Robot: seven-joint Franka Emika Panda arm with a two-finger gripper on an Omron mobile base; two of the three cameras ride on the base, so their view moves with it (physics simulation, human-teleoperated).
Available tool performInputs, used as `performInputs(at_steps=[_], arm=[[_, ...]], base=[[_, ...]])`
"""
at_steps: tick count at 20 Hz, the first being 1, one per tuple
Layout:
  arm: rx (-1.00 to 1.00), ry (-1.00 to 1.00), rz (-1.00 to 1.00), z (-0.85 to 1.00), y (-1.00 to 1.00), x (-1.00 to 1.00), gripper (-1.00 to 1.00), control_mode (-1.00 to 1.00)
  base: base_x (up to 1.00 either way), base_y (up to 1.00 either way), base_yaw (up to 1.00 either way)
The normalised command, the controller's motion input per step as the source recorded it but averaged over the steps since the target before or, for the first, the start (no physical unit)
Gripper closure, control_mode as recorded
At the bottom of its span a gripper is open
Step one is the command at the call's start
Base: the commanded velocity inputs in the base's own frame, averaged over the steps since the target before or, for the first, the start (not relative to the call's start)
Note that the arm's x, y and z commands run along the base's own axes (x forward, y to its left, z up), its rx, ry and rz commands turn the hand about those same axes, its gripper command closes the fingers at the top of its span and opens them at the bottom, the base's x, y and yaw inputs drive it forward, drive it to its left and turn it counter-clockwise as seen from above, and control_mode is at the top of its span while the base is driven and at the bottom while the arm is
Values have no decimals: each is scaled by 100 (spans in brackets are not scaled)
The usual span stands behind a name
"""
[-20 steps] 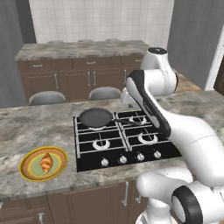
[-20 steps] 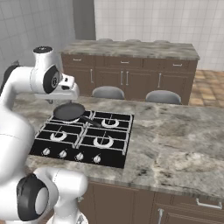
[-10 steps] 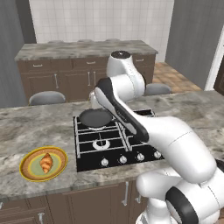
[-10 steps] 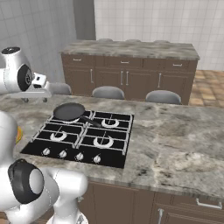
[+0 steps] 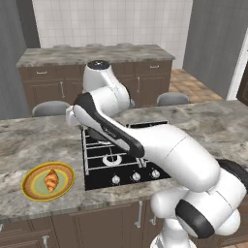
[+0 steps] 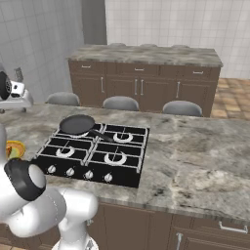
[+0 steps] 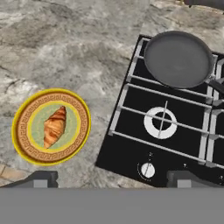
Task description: Pick the croissant and place it on the pan. Then turn on the stove to warm the croissant.
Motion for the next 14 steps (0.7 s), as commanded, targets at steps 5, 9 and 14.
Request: performInputs(at_steps=[5,9,14], arm=[[11,3,17,2,98,0,-100,-100],[11,5,18,1,97,0,-100,-100],[7,2,15,-4,59,-5,-100,-100]], base=[[0,0,0],[0,0,0],[0,0,0]])
